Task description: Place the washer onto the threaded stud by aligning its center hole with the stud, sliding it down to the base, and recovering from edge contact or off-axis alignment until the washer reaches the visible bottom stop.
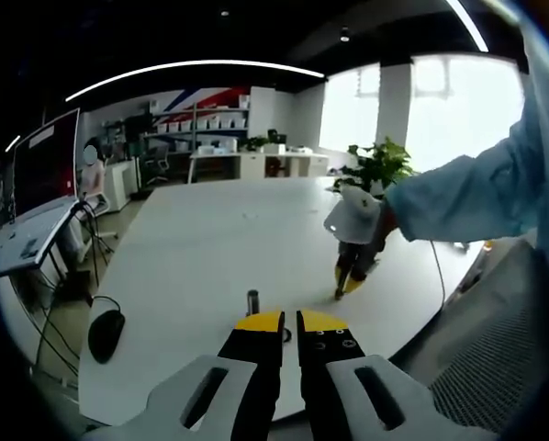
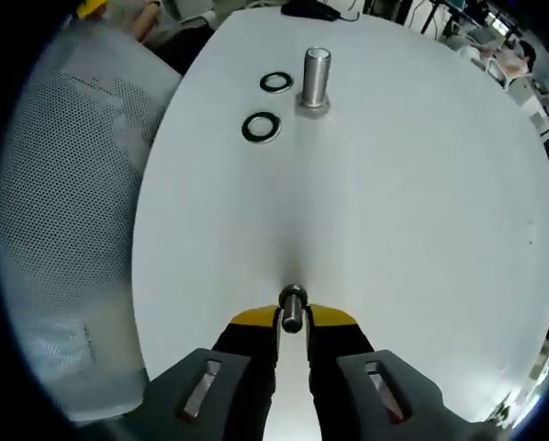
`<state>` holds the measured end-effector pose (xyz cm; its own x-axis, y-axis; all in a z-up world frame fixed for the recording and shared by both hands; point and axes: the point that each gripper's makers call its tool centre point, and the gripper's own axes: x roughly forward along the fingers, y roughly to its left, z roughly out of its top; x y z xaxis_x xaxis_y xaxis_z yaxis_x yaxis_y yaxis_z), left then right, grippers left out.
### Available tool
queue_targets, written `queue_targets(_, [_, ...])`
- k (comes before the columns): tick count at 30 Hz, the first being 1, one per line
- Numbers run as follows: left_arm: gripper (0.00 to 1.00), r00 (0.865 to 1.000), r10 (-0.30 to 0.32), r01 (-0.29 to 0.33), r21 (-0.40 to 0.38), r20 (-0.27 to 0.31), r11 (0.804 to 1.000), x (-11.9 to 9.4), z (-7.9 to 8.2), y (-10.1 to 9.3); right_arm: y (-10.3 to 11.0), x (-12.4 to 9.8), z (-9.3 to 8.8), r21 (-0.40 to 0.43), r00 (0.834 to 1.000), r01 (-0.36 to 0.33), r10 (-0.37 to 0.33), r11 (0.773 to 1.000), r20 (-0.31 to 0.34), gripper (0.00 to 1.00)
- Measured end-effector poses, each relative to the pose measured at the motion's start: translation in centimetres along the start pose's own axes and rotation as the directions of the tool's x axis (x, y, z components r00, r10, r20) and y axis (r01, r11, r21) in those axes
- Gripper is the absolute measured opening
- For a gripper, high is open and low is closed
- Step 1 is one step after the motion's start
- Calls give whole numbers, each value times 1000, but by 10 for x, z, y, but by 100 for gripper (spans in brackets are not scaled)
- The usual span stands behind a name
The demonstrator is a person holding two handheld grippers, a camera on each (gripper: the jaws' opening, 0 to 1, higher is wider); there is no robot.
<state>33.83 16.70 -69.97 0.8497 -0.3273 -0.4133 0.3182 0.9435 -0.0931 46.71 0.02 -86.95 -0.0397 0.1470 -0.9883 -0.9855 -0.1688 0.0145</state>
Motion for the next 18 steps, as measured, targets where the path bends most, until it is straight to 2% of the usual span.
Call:
queue_targets(6, [3, 1000, 0, 0, 0, -2, 1000, 0, 0, 0, 0, -2, 1, 16, 1000, 1, -1, 1000, 12, 14])
queue_targets(12, [3, 1000, 1, -1, 0, 0, 1000, 0, 0, 0, -3, -18, 5, 39, 998, 25, -27, 999, 52, 16])
queue_targets(18, [3, 1000, -5, 5, 1, 5, 1000, 0, 1, -1, -10, -48, 5, 123, 983, 103, -120, 987, 140, 18])
